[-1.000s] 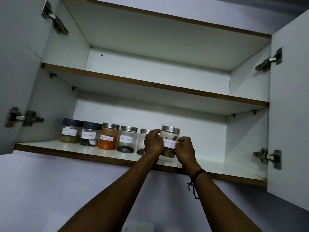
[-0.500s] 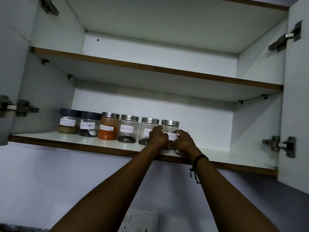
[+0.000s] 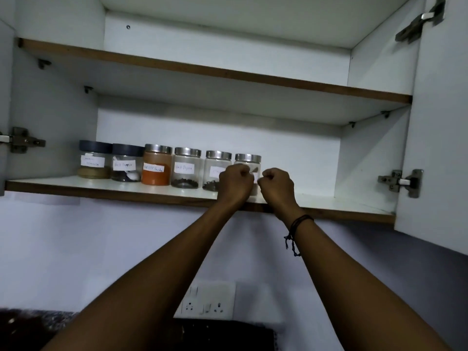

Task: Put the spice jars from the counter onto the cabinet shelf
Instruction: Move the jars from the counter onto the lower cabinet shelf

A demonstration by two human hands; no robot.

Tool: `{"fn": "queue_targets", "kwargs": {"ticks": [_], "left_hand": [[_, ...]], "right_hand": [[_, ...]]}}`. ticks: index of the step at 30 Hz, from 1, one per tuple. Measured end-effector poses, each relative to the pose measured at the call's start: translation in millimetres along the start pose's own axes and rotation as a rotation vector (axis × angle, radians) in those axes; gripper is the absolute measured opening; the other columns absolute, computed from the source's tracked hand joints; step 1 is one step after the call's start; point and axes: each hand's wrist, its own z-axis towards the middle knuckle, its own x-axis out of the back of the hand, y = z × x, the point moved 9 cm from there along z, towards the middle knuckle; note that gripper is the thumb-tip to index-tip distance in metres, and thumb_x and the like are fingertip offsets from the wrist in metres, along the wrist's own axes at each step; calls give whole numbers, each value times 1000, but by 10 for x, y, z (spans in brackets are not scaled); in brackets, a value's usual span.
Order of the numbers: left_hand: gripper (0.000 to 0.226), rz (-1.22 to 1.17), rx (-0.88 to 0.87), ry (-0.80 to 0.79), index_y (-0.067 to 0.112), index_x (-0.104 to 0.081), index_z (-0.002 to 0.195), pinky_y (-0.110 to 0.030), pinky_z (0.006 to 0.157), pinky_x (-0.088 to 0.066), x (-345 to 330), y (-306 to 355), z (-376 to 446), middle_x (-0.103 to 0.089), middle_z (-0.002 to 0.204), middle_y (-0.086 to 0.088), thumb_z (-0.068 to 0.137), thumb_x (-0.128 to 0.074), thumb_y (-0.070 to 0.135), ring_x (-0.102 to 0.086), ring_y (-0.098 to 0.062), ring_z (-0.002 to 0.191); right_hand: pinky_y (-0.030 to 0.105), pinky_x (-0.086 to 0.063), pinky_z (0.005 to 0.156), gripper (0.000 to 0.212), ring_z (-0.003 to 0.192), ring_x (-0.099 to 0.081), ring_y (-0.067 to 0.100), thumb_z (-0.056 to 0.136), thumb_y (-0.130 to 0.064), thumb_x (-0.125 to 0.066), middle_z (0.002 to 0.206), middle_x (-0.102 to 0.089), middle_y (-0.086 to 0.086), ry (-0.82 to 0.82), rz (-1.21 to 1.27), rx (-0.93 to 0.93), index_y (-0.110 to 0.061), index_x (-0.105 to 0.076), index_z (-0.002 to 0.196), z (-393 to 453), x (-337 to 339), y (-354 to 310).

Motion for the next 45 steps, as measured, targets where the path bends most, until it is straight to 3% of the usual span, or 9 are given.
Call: {"fn": "queue_targets", "kwargs": {"ticks": [3, 8, 15, 24, 26, 29, 37, 41, 45], "left_hand": [[20, -146, -79, -2, 4, -74, 99, -35, 85, -55, 43, 140, -268, -75, 96, -7, 92, -57, 13, -69, -20, 91], [21, -277, -130, -84, 14, -76, 102, -33, 84, -57, 3, 80, -840, -75, 95, 0, 98, -56, 20, -70, -12, 90], [22, -297, 138, -324, 22, -74, 100, -47, 94, -56, -486, -631, -1904, -76, 100, 2, 99, -53, 29, -71, -16, 98], [30, -236, 301, -584, 6, -74, 99, -37, 86, -56, -1087, -1337, -3506, -74, 90, -3, 102, -49, 22, -70, -10, 83], [30, -214, 347, -629, 4, -72, 92, -34, 78, -51, -1200, -1490, -3820, -71, 85, -8, 102, -49, 20, -66, -13, 78], [32, -103, 355, -724, 8, -64, 77, -34, 70, -43, -1361, -1734, -4335, -64, 78, -10, 103, -48, 17, -57, -17, 73], [29, 64, 374, -952, 3, -70, 97, -33, 76, -44, -1705, -2372, -5565, -71, 96, -14, 103, -45, 16, -65, -27, 88], [24, 36, 331, -960, 9, -66, 116, -28, 85, -48, -1747, -2545, -5786, -69, 108, -7, 102, -48, 15, -64, -18, 98], [24, -86, 501, -972, 25, -63, 115, -17, 78, -47, -1773, -2713, -5964, -64, 102, 13, 104, -43, 30, -61, 3, 91]], "right_hand": [[37, -56, 81, 13, 92, -69, 25, 85, -14, -59, 93, -70, 0, 24, 176, -19, -17, -67, 95, -269, 130, -8], [50, -57, 89, 13, 96, -69, 26, 89, -16, -62, 97, -71, 6, -75, 270, -53, -13, -69, 98, -810, 259, 125], [47, -55, 95, 22, 104, -65, 20, 88, -24, -67, 105, -67, -1, -168, 116, -211, -14, -68, 108, -1721, 439, 919], [45, -55, 95, 8, 99, -66, 19, 90, -22, -62, 97, -69, -3, -249, 37, -480, -24, -68, 93, -3199, 380, 2189], [38, -55, 92, 13, 99, -66, 18, 89, -20, -59, 100, -70, -2, -238, -1, -516, -22, -69, 98, -3508, 368, 2419], [4, -44, 72, 17, 86, -64, 11, 90, -24, -57, 95, -70, 1, -230, -141, -541, -15, -69, 97, -4018, 369, 2777], [46, -52, 89, 22, 99, -63, 31, 93, -18, -54, 107, -65, 17, -428, -390, -661, -6, -66, 107, -5214, 166, 3652], [45, -50, 95, 42, 113, -54, 31, 85, -42, -48, 127, -53, 10, -505, -486, -635, -26, -53, 123, -5554, 76, 3795], [44, -52, 91, 58, 112, -55, 25, 76, -54, -50, 129, -48, -1, -440, -502, -520, -39, -40, 131, -5724, 77, 3823]]}}
